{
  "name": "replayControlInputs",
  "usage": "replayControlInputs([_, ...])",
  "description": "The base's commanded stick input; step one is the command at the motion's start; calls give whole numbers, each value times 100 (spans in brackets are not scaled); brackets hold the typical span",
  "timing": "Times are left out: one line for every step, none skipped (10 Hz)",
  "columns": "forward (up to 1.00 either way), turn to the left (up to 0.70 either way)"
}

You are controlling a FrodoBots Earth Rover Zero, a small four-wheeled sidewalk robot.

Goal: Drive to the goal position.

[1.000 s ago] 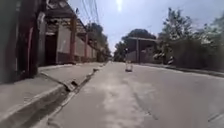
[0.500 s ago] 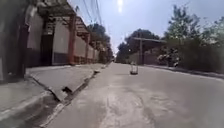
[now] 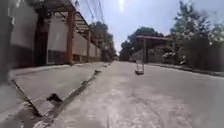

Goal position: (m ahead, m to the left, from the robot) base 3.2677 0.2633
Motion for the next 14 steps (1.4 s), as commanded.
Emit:
replayControlInputs([100, 2])
replayControlInputs([100, 2])
replayControlInputs([100, 2])
replayControlInputs([100, 2])
replayControlInputs([100, 2])
replayControlInputs([100, 2])
replayControlInputs([100, -3])
replayControlInputs([100, -19])
replayControlInputs([100, -22])
replayControlInputs([100, -11])
replayControlInputs([100, 1])
replayControlInputs([100, 2])
replayControlInputs([100, 2])
replayControlInputs([100, 2])
